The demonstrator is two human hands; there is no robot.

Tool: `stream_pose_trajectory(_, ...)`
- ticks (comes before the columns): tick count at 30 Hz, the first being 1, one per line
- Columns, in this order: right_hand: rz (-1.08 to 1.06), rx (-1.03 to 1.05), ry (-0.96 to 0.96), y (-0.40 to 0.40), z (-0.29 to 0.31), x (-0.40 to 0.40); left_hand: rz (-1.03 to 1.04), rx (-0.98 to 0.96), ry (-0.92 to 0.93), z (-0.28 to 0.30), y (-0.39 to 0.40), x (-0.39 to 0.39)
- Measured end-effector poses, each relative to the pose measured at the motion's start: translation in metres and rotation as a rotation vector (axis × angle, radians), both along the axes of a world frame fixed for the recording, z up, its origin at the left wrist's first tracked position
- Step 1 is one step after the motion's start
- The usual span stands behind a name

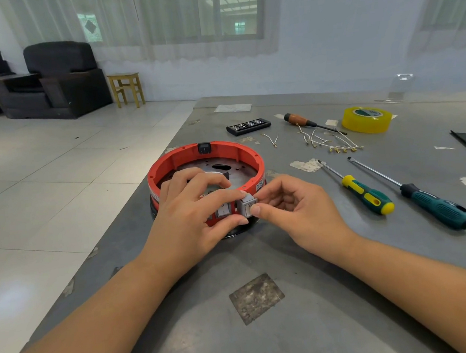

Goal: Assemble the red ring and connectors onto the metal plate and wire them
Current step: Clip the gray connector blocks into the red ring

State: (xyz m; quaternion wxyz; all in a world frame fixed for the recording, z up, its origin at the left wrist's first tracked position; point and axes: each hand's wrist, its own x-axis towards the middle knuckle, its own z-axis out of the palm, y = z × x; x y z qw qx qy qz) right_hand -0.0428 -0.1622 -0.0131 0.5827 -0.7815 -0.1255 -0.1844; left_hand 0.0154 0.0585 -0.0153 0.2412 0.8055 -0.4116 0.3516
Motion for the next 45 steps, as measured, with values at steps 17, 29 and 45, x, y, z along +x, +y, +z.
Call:
stream_pose_trajectory(17,0.019,0.007,0.015,0.002,-0.005,0.005,-0.003,-0.052,0.147,0.004,0.0,-0.003)
stream_pose_trajectory(29,-0.002,-0.01,0.007,0.001,-0.007,0.01,0.017,-0.163,0.322,0.013,-0.006,-0.014)
stream_pose_trajectory(45,-0.128,-0.243,-0.107,0.002,-0.005,0.017,0.124,-0.067,0.259,0.008,-0.006,-0.009)
